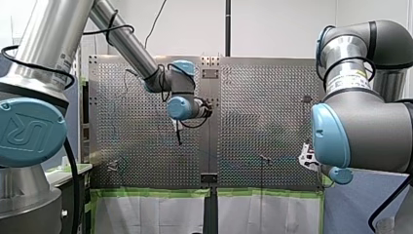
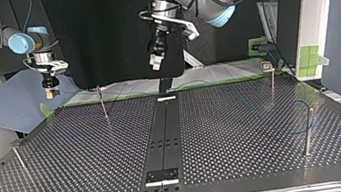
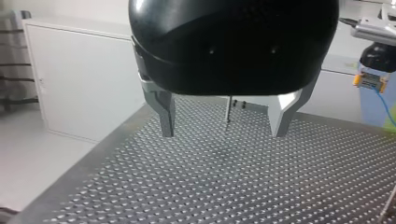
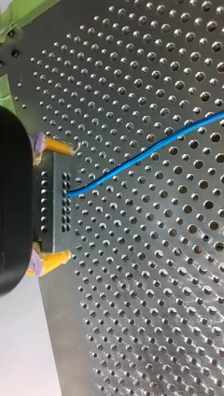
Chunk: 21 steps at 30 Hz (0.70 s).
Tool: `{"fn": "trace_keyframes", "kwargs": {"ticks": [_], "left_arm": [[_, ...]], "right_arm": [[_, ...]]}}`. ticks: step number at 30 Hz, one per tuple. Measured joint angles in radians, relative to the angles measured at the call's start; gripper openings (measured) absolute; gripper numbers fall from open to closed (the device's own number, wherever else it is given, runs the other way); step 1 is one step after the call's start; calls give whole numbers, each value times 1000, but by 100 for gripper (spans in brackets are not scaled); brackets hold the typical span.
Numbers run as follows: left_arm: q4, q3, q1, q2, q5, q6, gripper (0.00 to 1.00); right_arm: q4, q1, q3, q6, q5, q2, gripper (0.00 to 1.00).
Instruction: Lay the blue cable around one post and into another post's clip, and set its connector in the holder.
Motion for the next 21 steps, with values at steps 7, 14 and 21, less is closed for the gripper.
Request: {"fn": "trace_keyframes", "kwargs": {"ticks": [7, 14, 21], "left_arm": [[62, -71, 15, 70, 5, 1, 100], [85, -139, 30, 89, 6, 3, 100], [83, -200, 37, 89, 7, 13, 100]], "right_arm": [[-3, 0, 0, 3, -1, 0, 0], [-5, 1, 0, 4, -2, 0, 0], [-6, 1, 0, 5, -2, 0, 0]]}}
